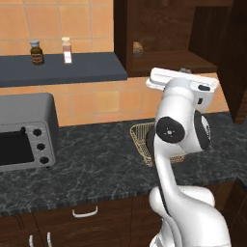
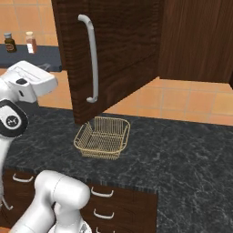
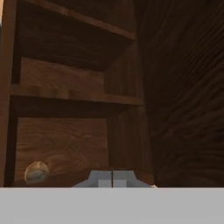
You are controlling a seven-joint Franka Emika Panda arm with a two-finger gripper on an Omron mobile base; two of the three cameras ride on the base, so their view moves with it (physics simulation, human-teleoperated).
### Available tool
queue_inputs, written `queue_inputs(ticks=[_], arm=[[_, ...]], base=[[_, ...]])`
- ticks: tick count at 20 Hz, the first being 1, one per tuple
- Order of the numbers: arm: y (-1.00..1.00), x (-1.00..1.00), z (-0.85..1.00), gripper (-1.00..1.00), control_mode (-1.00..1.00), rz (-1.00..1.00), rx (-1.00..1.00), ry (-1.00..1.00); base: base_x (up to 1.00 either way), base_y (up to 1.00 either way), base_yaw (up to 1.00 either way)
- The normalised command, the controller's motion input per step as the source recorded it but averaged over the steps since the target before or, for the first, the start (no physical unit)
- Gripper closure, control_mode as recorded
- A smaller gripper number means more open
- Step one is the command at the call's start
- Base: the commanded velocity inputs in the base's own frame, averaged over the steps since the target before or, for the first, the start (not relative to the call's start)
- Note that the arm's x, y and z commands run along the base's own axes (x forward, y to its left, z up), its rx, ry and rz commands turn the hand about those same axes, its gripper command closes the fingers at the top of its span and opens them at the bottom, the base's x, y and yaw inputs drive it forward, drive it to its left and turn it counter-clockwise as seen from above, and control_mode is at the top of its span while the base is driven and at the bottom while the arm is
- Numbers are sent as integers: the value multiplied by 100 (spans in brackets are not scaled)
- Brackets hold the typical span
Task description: Open the cabinet, pick up the bread from the cabinet and place it in the basket. Then move the basket to the dining counter.
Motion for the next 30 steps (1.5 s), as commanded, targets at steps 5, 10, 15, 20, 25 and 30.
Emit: queue_inputs(ticks=[5,10,15,20,25,30], arm=[[-85,49,0,100,-100,-6,8,14],[-90,41,0,100,-100,-5,1,4],[-100,13,-6,100,-100,-2,15,1],[-100,5,-7,100,-100,0,25,0],[-100,34,0,100,-100,2,23,0],[16,-20,-1,100,-100,6,0,5]], base=[[0,0,0],[0,0,0],[0,0,0],[0,0,0],[0,0,0],[0,0,0]])
